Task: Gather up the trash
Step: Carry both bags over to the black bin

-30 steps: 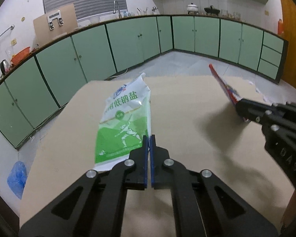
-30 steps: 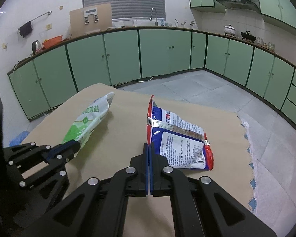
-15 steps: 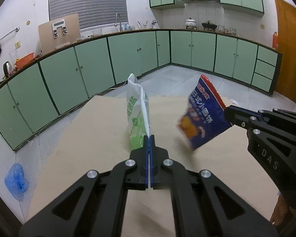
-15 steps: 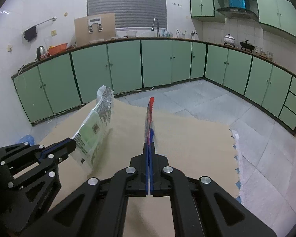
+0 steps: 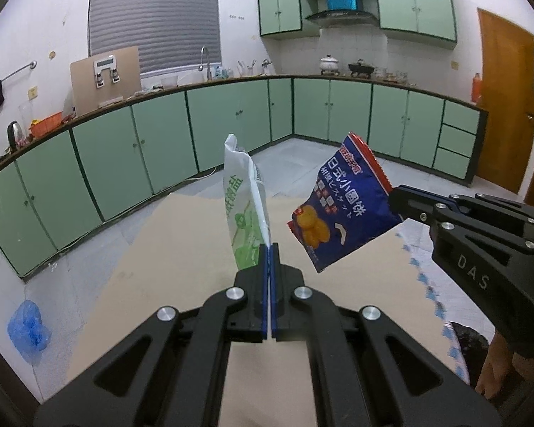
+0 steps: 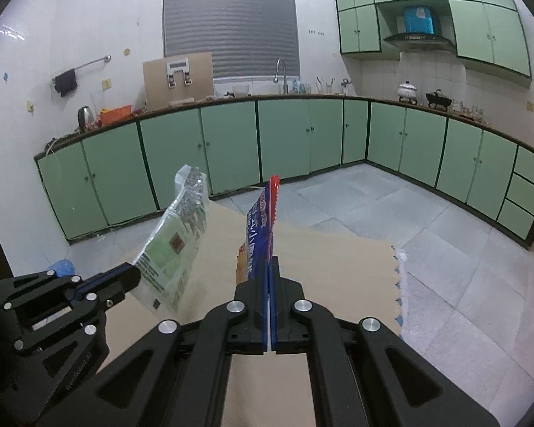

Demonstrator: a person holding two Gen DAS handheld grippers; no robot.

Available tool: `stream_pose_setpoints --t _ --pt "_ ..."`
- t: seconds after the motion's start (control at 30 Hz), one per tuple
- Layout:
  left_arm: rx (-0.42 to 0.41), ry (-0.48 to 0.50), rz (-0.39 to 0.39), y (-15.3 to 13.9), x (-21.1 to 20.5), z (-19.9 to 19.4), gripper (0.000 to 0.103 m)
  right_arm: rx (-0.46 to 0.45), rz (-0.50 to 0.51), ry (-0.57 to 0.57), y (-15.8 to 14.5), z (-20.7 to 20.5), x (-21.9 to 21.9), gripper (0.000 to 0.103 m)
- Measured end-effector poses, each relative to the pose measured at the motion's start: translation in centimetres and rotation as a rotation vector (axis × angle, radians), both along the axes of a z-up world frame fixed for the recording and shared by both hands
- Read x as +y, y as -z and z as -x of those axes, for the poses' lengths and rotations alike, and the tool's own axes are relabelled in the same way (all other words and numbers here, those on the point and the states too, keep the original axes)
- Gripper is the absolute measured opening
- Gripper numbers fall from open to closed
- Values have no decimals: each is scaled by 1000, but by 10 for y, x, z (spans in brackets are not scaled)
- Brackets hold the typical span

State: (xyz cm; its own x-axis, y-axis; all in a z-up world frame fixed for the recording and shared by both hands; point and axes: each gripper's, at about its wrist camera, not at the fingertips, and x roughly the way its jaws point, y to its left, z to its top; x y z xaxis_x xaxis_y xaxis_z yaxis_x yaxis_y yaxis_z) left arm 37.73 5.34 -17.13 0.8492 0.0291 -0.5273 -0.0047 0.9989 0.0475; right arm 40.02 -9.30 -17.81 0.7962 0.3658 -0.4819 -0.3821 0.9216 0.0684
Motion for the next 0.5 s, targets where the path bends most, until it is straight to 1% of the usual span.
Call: stream_pose_setpoints --t 0.2,0.33,0.5 --pt "-26 48 -8 -20 -21 33 0 -30 -20 31 -22 39 -29 1" --pt "-32 85 -8 -30 -38 57 0 -33 -26 57 -27 63 -49 1" --pt "-29 124 -2 -36 -59 81 0 -27 -21 98 -31 88 -73 1"
